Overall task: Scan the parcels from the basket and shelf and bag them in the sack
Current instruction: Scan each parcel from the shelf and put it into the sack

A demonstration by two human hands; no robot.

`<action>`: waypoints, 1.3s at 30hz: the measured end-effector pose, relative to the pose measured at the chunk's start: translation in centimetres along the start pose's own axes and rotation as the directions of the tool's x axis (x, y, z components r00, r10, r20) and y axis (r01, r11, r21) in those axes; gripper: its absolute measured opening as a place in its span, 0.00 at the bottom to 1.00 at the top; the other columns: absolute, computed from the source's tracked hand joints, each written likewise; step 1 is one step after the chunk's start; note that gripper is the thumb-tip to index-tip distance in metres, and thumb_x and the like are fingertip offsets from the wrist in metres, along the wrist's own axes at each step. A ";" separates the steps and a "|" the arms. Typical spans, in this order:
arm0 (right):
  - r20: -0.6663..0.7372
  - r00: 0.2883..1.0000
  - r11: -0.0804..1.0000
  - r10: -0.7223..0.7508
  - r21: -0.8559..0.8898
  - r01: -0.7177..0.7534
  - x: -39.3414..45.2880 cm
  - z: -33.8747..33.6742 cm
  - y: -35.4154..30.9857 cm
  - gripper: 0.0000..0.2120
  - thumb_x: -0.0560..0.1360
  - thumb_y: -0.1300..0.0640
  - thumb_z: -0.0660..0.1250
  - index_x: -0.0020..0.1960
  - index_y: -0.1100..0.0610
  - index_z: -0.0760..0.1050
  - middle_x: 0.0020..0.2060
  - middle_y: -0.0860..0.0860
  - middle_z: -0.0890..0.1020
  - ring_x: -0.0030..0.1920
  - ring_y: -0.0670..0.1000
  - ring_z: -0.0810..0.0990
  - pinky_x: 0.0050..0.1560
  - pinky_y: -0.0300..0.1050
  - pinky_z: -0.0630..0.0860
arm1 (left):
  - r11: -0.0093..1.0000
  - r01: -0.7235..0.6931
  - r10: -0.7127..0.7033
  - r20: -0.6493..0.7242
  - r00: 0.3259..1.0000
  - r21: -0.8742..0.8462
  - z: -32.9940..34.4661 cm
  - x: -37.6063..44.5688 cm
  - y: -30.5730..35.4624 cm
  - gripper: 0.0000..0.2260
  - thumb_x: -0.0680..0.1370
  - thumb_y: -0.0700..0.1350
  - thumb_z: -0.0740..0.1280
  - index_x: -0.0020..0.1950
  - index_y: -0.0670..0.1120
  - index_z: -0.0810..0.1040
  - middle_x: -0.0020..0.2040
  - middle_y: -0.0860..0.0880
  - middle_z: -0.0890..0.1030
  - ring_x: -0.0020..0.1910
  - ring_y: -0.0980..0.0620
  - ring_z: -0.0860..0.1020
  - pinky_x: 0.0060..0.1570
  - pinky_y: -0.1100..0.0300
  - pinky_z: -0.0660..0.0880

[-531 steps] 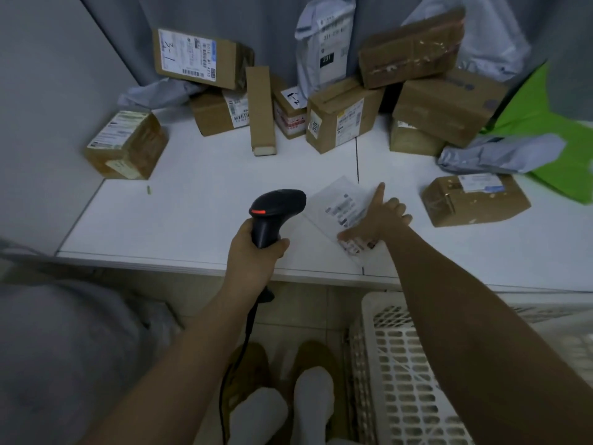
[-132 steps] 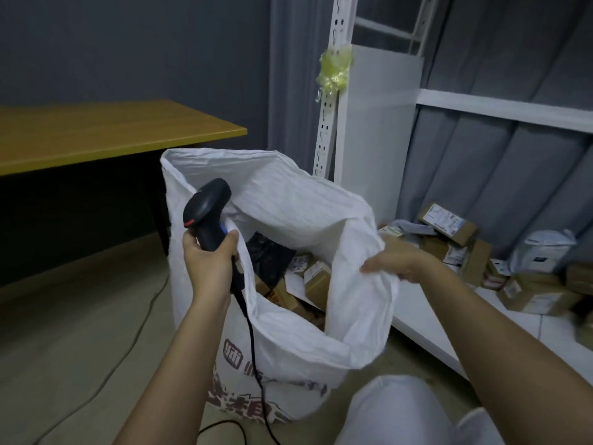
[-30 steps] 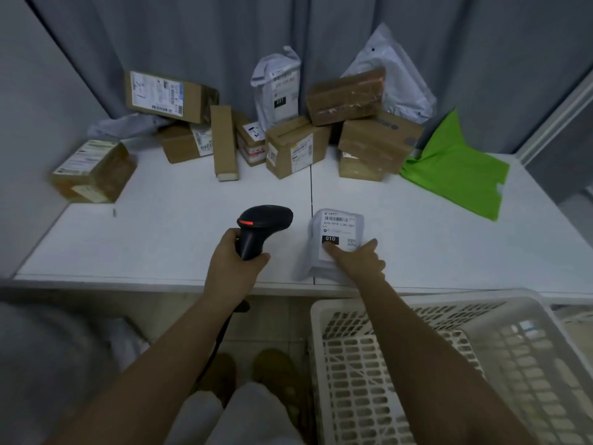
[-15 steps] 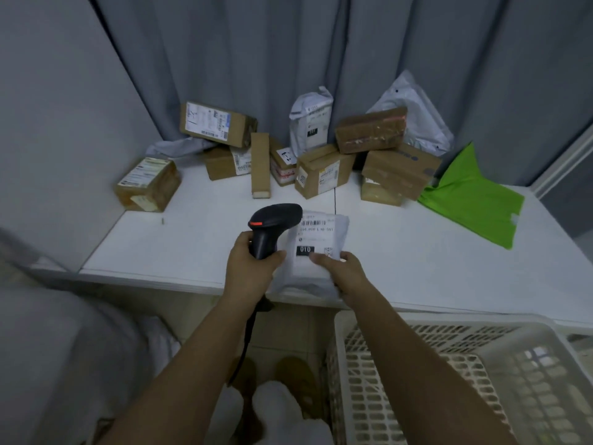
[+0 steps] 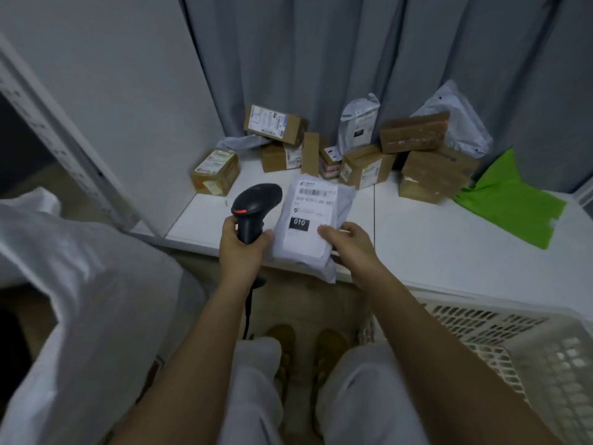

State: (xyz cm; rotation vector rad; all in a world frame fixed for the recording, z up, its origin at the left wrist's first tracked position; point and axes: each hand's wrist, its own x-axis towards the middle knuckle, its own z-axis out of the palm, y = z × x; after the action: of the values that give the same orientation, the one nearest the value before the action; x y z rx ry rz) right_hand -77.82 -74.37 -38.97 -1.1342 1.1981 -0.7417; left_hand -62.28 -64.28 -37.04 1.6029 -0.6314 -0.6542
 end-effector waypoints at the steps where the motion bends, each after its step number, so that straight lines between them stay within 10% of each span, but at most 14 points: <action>1: -0.035 0.999 1.000 0.002 0.013 -0.001 0.1 0.0 0.3 0.22 0.74 0.54 0.72 0.64 0.60 0.70 0.58 0.54 0.80 0.55 0.54 0.80 0.52 0.49 0.79 | 1.000 -0.002 0.002 -0.004 1.000 0.010 -0.4 0.0 -0.2 0.15 0.75 0.41 0.71 0.56 0.51 0.70 0.50 0.51 0.80 0.48 0.51 0.79 0.46 0.53 0.77; 16: -0.081 0.995 0.998 0.064 -0.023 -0.066 2.0 0.1 3.0 0.20 0.75 0.59 0.71 0.64 0.60 0.70 0.59 0.55 0.79 0.56 0.56 0.80 0.55 0.50 0.79 | 0.952 -0.192 0.125 0.269 0.955 0.238 -0.9 -1.3 -1.0 0.18 0.75 0.41 0.71 0.60 0.50 0.68 0.51 0.52 0.76 0.49 0.53 0.76 0.45 0.64 0.72; 39: -0.044 0.997 0.997 0.057 -0.051 -0.059 1.7 -0.2 2.7 0.18 0.75 0.57 0.71 0.63 0.56 0.69 0.62 0.54 0.77 0.59 0.54 0.78 0.55 0.50 0.79 | 0.945 -0.127 0.040 0.280 0.959 0.302 -0.8 -1.0 -1.2 0.18 0.76 0.42 0.70 0.61 0.49 0.66 0.50 0.51 0.74 0.46 0.52 0.76 0.40 0.64 0.72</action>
State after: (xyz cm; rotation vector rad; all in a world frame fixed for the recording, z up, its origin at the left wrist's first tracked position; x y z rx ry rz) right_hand -77.91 -75.16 -42.11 -1.1264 1.2871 -0.6965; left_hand -62.32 -62.85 -38.06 1.7851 -1.0458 -0.7424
